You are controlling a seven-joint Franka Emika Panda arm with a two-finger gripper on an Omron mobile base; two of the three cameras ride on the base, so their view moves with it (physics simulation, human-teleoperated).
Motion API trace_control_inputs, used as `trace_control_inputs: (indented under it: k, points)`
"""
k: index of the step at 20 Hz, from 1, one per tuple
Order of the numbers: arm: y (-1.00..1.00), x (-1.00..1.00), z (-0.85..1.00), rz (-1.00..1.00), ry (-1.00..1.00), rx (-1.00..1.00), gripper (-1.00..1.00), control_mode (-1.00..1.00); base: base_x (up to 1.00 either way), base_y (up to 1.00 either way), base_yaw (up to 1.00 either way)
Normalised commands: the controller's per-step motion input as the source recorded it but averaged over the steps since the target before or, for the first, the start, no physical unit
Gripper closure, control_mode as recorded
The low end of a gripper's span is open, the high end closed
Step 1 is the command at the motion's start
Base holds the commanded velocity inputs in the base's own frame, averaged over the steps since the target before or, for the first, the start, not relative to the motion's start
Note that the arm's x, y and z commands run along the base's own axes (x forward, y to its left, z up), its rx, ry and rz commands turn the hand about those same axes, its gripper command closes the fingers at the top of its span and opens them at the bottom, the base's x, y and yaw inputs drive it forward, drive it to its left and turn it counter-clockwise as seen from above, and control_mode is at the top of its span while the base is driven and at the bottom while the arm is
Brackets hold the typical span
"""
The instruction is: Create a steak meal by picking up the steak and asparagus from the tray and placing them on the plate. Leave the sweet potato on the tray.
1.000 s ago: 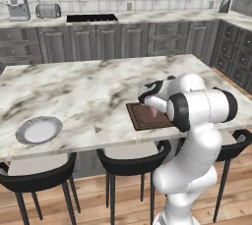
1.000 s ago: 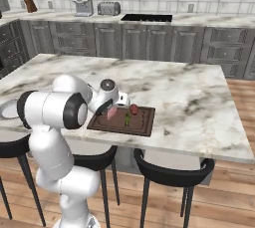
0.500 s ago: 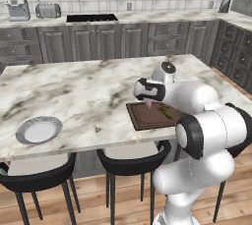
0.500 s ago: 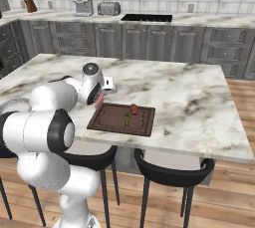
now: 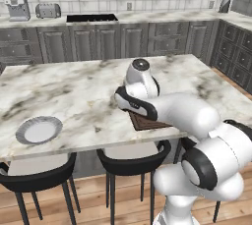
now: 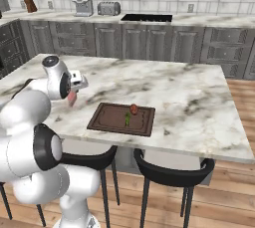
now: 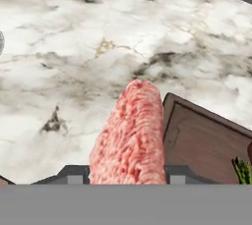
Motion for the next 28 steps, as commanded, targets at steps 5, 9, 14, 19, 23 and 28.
trace_control_inputs:
  k: [5, 9, 14, 19, 23, 28]
  points:
    - [1.0, -0.3, 0.0, 0.16, 0.11, -0.15, 1.0, -1.0, 0.0, 0.0, 0.0]
    - [1.0, -0.15, 0.0, 0.16, 0.13, -0.11, 1.0, -1.0, 0.0, 0.0, 0.0]
    - [1.0, -0.01, -0.03, 0.15, 0.06, -0.04, 1.0, -1.0, 0.0, 0.0, 0.0]
    - [0.87, 0.08, -0.27, 0.15, 0.06, 0.0, 1.0, -1.0, 0.0, 0.0, 0.0]
    - [0.65, 0.24, -0.44, 0.12, 0.06, 0.0, 1.0, -1.0, 0.0, 0.0, 0.0]
    - [0.61, 0.36, -0.33, 0.07, 0.05, 0.0, 1.0, -1.0, 0.0, 0.0, 0.0]
